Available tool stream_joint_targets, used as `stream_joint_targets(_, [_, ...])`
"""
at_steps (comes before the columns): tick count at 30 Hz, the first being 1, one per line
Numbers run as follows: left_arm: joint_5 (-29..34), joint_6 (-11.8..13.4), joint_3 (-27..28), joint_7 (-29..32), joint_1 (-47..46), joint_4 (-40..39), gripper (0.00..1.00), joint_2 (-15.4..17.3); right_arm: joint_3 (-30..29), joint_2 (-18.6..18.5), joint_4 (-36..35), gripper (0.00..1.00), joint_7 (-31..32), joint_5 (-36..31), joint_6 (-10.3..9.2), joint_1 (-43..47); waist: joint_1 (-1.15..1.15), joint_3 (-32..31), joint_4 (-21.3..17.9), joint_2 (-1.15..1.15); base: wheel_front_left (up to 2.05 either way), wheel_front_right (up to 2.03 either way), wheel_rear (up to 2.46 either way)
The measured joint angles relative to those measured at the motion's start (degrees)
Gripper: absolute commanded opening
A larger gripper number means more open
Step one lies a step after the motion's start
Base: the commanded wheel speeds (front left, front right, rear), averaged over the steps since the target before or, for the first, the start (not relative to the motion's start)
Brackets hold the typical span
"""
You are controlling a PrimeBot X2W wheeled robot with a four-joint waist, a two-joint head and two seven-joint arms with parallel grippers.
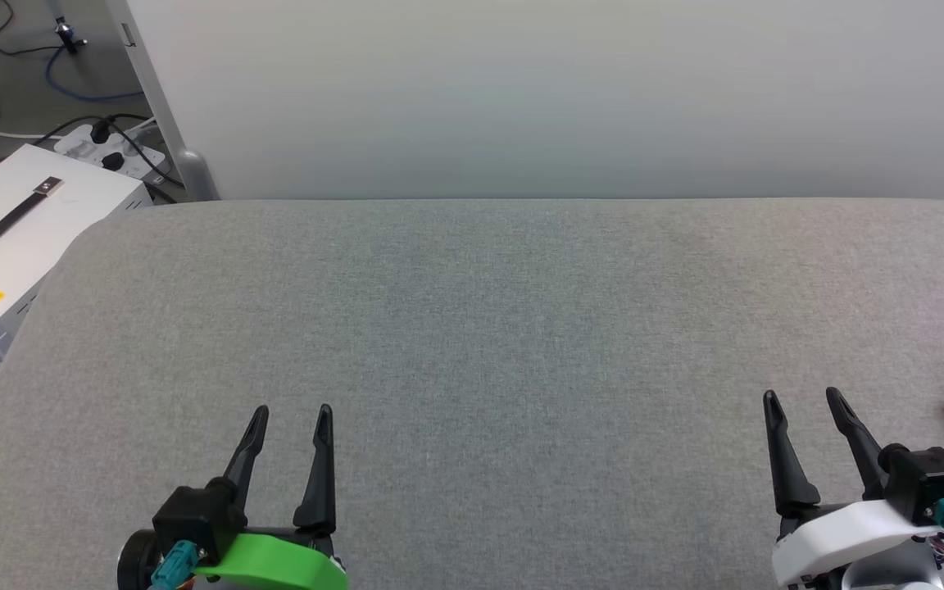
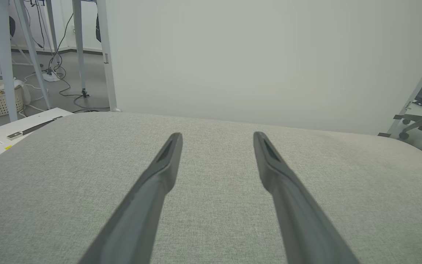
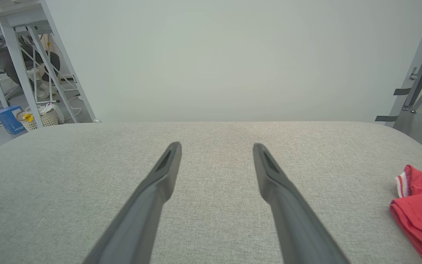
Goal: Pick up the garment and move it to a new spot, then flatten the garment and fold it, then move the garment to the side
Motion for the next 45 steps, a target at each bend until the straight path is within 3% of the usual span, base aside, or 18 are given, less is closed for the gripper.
stream_joint_targets(14, [-0.36,-0.23,0.05,0.00,0.02,0.03,1.00,-0.09,0.25,0.24,0.15,1.00,0.01,0.02,0.00,-0.01,0.00,-0.12,-0.05,0.00,0.00,0.00,0.00])
stream_joint_targets(15, [-0.35,-0.23,0.03,0.08,0.01,0.02,0.00,-0.05,0.26,0.24,0.15,0.00,0.01,0.02,0.00,-0.01,0.00,-0.13,-0.06,0.00,0.00,0.00,0.00])
stream_joint_targets(45, [1.89,0.86,0.77,3.11,-0.13,-0.53,0.00,0.03,0.31,0.23,-0.16,0.00,1.89,-1.37,0.00,-0.06,0.00,0.32,-0.08,0.00,0.00,0.00,0.00])
